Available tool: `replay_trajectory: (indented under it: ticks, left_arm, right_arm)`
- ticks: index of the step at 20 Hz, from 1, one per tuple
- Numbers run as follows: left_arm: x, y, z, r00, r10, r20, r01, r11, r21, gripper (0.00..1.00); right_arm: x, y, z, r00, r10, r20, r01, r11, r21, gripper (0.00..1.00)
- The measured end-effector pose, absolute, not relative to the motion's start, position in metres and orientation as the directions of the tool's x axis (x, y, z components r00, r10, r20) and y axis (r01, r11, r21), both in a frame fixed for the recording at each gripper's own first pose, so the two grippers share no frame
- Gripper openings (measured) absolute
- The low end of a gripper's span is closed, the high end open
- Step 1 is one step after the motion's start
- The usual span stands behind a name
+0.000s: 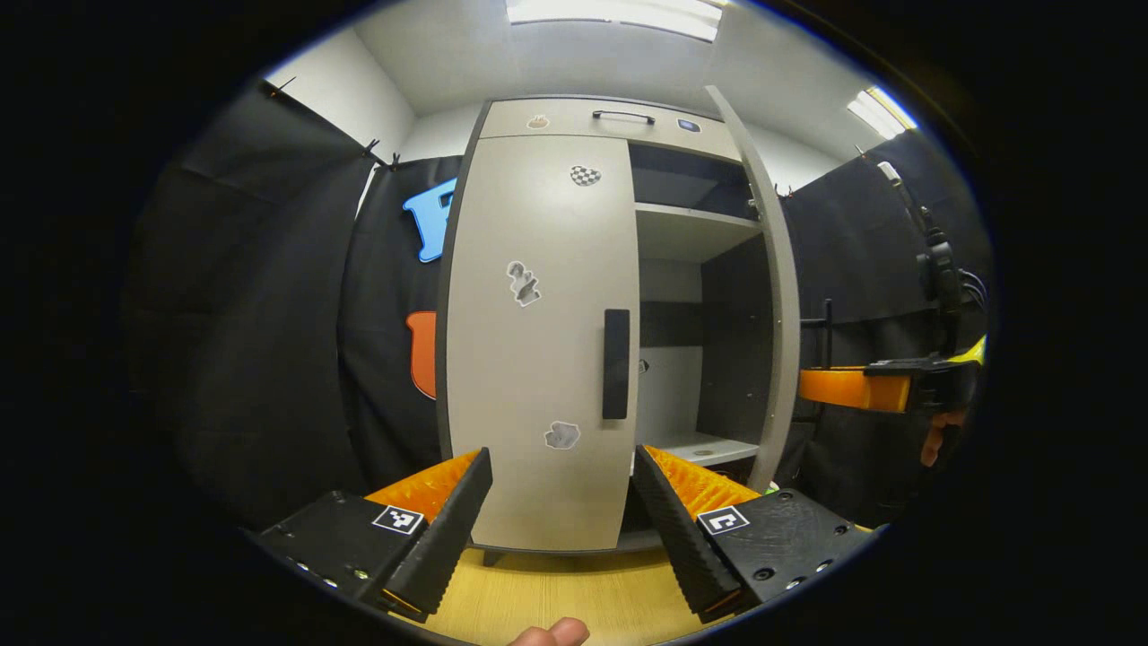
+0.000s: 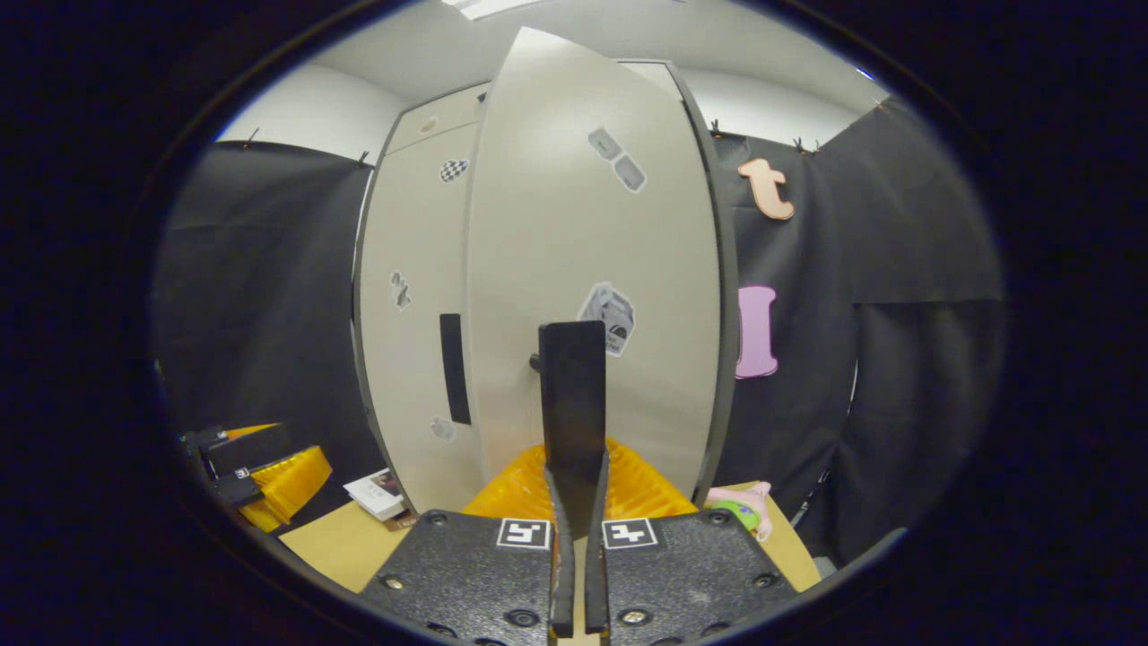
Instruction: Open the right door of the double-door shoe cabinet with the right hand, and open the left door with the left hand.
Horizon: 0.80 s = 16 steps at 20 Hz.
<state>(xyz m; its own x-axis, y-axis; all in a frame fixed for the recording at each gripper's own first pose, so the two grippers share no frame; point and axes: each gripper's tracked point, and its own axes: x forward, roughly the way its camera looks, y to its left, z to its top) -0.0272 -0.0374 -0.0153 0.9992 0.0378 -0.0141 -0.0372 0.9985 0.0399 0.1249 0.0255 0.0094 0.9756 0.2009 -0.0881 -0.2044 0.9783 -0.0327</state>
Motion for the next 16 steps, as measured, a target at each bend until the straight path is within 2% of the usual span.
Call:
replay_trajectory:
  ticks: [8, 16]
  left_arm:
    - [-0.017, -0.073, -0.024, 1.0, 0.025, -0.013, -0.024, 0.999, 0.023, 0.95]
    - [-0.002, -0.091, -0.027, 1.0, 0.014, -0.008, -0.014, 1.0, 0.019, 0.95]
  right_arm:
    - [0.121, 0.004, 0.011, 0.982, 0.171, -0.078, -0.177, 0.982, -0.065, 0.07]
    - [0.126, -0.03, 0.015, 0.997, 0.053, -0.051, -0.058, 0.993, -0.101, 0.06]
